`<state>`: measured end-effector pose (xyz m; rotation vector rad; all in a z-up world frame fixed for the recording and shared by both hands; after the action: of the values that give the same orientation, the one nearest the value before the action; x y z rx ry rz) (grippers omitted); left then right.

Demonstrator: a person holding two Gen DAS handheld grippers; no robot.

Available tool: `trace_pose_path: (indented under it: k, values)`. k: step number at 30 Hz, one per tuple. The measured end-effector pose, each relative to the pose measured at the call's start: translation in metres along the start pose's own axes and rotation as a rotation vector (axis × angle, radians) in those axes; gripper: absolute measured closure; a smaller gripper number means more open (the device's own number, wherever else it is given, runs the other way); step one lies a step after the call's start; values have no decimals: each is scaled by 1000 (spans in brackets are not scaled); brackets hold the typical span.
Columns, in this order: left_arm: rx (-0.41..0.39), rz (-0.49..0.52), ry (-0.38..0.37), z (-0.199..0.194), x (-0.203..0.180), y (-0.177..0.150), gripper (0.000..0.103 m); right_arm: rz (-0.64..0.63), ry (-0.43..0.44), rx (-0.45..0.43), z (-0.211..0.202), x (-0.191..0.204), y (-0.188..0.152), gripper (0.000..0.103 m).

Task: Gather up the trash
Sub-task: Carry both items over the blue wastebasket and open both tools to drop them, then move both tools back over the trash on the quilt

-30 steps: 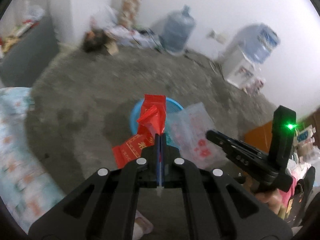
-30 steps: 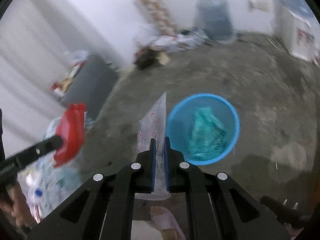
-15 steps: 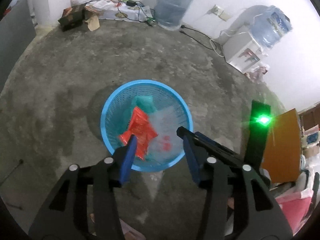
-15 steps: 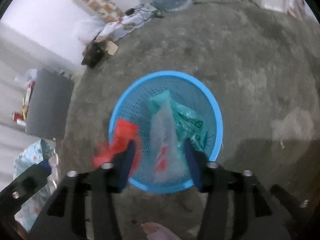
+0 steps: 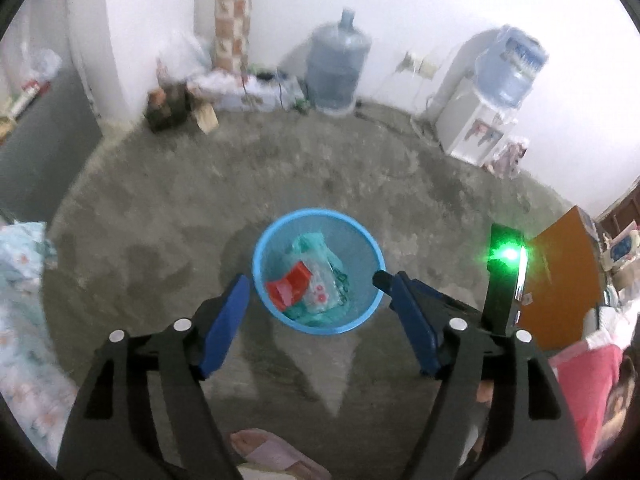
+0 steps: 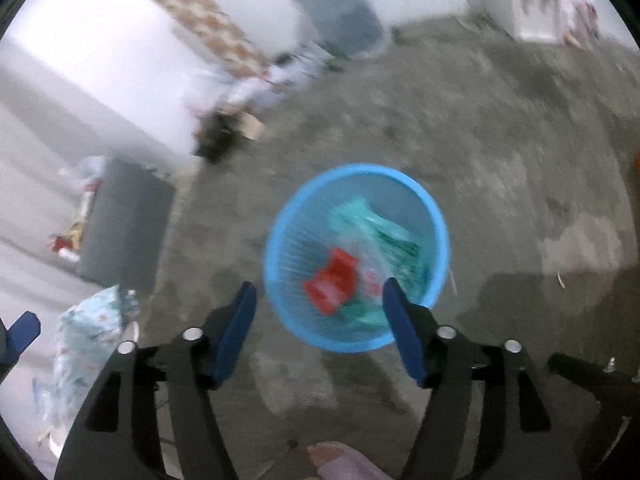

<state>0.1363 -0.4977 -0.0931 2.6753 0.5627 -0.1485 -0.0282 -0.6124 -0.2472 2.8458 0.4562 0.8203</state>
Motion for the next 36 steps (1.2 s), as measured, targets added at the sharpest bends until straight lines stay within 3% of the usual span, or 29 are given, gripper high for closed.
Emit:
trace_pose_path:
  k: [8,12,17,20,23,26,31,36]
  values:
    - [-149,-81,98,-142,30,-82,24,-363,149,-1,-73,134,-49,35]
    - [-230,-169,169,-205,56,-144,20,-497,206,48,-92,182,-79,34]
    - [-333,-338,324,-264,101,-239,20,-670,256,146,-100,233,-124,34]
    - [-378,-481,378,-283,126,-288,20,-749,294,225,-94,264,-155,34]
    - [-425,-607,375,-296,147,-330,20,-798,325,303,-85,293,-183,34]
    - [-439,-678,399,-301,161,-357,20,-823,350,347,-78,314,-202,34]
    - [-458,-726,409,-309,179,-383,20,-870,356,387,-71,346,-223,34]
    - [-491,-687,410,-309,181,-380,20,-900,340,398,-62,369,-231,34]
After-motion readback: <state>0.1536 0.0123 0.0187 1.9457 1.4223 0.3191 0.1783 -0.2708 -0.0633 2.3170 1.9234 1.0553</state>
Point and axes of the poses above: each gripper's, at about its wrist camera, not at the fingertips, and z roughly the way its jaws point, x to its left, y to its top, the point moved 5 cm from there along z, roughly the way its jaws point, and after that the axes turned 12 degrees about x, right-handed, at the moved point
